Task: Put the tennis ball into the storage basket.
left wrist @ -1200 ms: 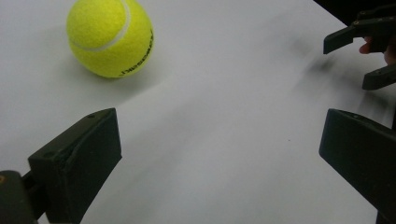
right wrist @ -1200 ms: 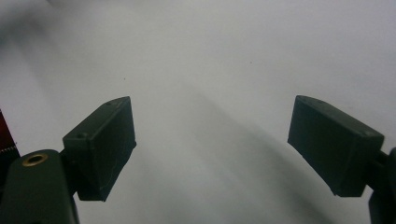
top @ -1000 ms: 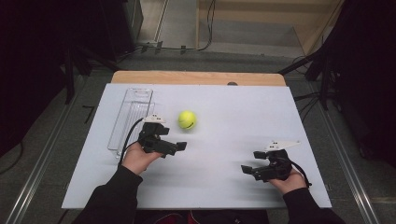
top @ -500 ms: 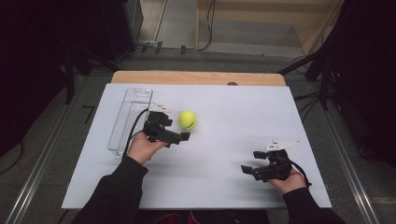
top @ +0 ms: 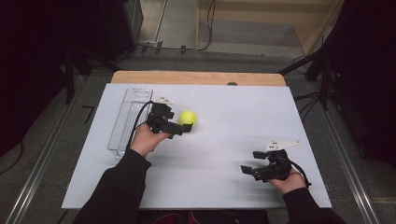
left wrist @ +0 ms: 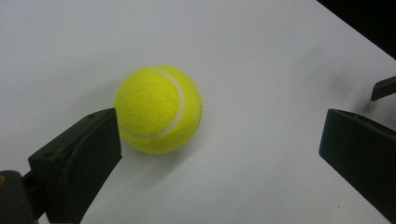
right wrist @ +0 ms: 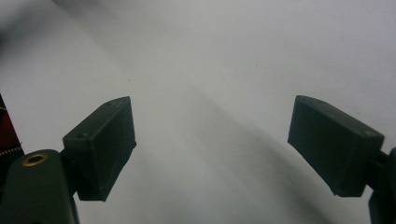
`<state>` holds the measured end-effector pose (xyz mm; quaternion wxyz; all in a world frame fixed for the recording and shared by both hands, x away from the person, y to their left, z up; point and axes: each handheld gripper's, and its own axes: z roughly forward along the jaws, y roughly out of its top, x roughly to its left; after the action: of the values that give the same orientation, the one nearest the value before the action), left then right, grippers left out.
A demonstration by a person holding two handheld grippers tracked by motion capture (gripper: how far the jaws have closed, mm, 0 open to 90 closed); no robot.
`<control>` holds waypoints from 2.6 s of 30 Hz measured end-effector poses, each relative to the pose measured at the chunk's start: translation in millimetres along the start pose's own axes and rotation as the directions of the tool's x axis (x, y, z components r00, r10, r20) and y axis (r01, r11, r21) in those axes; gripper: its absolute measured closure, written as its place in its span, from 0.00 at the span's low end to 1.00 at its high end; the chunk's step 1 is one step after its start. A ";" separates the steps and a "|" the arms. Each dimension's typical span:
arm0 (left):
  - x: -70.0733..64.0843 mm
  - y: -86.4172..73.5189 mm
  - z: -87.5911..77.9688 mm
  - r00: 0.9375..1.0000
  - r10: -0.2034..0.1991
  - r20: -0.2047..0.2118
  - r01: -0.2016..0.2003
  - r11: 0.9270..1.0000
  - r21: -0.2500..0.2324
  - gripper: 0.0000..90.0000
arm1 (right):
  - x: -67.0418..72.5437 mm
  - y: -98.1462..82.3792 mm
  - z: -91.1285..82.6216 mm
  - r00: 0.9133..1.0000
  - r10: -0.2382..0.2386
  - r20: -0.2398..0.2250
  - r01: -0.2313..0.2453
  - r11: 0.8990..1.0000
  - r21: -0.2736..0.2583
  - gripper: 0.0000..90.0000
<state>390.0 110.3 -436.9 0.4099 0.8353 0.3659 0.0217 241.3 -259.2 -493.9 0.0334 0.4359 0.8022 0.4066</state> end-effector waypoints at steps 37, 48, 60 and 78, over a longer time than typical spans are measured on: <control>22.7 40.7 42.9 0.998 -0.002 -0.062 0.001 1.000 -0.005 0.01 | -0.5 -0.5 -0.7 1.000 0.002 -0.002 -0.002 1.000 -0.004 0.15; 26.0 34.9 47.1 0.998 -0.009 -0.063 0.008 1.000 -0.018 0.01 | -0.3 -0.7 -0.7 1.000 0.000 -0.002 -0.001 1.000 -0.005 0.15; 26.0 20.6 60.3 0.998 0.000 -0.062 0.002 1.000 0.024 0.01 | -0.7 -0.6 0.9 1.000 -0.003 -0.005 0.003 1.000 0.004 0.15; 28.7 4.5 74.2 0.996 0.003 -0.090 0.003 0.998 0.061 0.01 | -0.3 -0.8 0.4 1.000 -0.004 -0.002 0.004 1.000 0.003 0.15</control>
<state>438.6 77.0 -490.5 0.3674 0.8455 0.3845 0.0480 241.1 -259.4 -494.9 0.0328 0.4340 0.8037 0.4057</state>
